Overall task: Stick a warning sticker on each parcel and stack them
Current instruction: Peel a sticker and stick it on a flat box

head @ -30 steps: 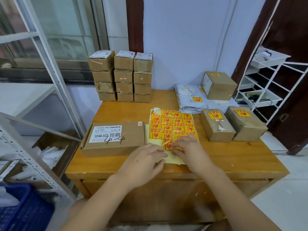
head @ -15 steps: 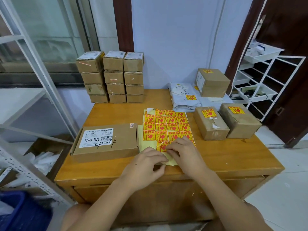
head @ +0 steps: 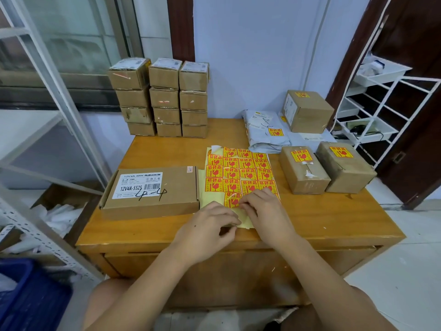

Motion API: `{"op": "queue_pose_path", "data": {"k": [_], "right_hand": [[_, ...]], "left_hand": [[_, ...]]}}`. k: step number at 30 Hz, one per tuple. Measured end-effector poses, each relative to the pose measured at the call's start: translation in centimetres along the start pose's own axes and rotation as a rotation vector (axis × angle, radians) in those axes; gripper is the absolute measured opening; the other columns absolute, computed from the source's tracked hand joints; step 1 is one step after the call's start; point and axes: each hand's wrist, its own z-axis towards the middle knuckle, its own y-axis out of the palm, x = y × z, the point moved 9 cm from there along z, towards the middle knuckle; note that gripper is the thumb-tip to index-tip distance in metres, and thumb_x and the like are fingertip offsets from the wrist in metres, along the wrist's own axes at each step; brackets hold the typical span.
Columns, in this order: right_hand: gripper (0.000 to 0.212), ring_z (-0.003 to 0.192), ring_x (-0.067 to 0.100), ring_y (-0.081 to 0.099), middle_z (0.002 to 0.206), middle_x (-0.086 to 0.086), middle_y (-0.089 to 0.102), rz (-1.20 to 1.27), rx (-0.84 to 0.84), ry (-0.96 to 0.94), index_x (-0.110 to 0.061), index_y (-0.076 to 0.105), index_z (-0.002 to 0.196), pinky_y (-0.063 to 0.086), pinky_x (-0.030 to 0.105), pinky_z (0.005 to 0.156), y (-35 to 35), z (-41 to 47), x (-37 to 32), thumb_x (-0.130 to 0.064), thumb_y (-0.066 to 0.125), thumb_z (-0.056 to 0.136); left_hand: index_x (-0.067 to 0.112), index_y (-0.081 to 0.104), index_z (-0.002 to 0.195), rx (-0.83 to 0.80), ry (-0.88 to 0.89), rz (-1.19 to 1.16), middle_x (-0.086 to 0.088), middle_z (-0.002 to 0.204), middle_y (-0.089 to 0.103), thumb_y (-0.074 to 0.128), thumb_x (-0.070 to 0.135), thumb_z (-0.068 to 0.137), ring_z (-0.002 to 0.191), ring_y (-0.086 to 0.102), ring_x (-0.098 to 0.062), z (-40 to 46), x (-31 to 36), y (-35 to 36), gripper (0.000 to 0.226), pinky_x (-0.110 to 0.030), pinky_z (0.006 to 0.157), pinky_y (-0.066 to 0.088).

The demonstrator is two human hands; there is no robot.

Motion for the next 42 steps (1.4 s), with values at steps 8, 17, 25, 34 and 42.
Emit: {"op": "queue_pose_path", "data": {"k": [8,17,25,34,42], "right_hand": [[0.012,0.087,0.024,0.054,0.095,-0.002,0.063,-0.119,-0.066,-0.076,-0.022,0.074,0.105,0.051,0.046,0.076,0.4,0.8,-0.6,-0.02,0.066,0.096],[0.01,0.092,0.024,0.058,0.095,-0.003,0.066,-0.176,-0.137,-0.263,-0.022,0.078,0.095,0.052,0.041,0.073,0.4,2.0,-1.6,-0.02,0.079,0.085],[0.011,0.095,0.02,0.057,0.097,-0.007,0.072,-0.139,-0.18,-0.204,-0.023,0.078,0.1,0.05,0.042,0.081,0.8,2.1,-1.2,-0.025,0.068,0.096],[0.018,0.095,0.016,0.054,0.094,-0.01,0.073,-0.085,-0.206,-0.136,-0.022,0.077,0.098,0.049,0.041,0.085,0.9,2.3,-0.6,-0.029,0.06,0.1],[0.017,0.092,0.015,0.053,0.091,-0.008,0.073,-0.036,-0.182,-0.093,-0.019,0.076,0.097,0.048,0.034,0.084,0.5,2.3,-0.4,-0.026,0.061,0.1]], "left_hand": [[0.024,0.073,0.123,-0.002,0.068,0.135,0.014,0.124,0.068,0.054,0.029,0.099,0.116,0.052,-0.007,-0.2,0.8,0.3,0.031,-0.02,0.102,0.041],[0.027,0.075,0.122,-0.013,0.055,0.149,0.016,0.123,0.069,0.053,0.031,0.1,0.116,0.05,-0.005,-0.3,0.6,0.5,0.031,-0.022,0.1,0.045],[0.027,0.073,0.125,-0.037,0.028,0.139,0.017,0.125,0.068,0.049,0.033,0.101,0.117,0.049,-0.004,-0.3,0.4,0.7,0.034,-0.023,0.101,0.046],[0.028,0.073,0.125,-0.029,0.031,0.141,0.018,0.126,0.068,0.052,0.032,0.101,0.118,0.048,-0.003,-0.3,0.3,0.7,0.032,-0.023,0.101,0.045],[0.027,0.075,0.123,-0.018,0.039,0.144,0.018,0.125,0.068,0.054,0.031,0.101,0.117,0.05,-0.005,-0.3,0.2,0.8,0.03,-0.024,0.101,0.047]]}}
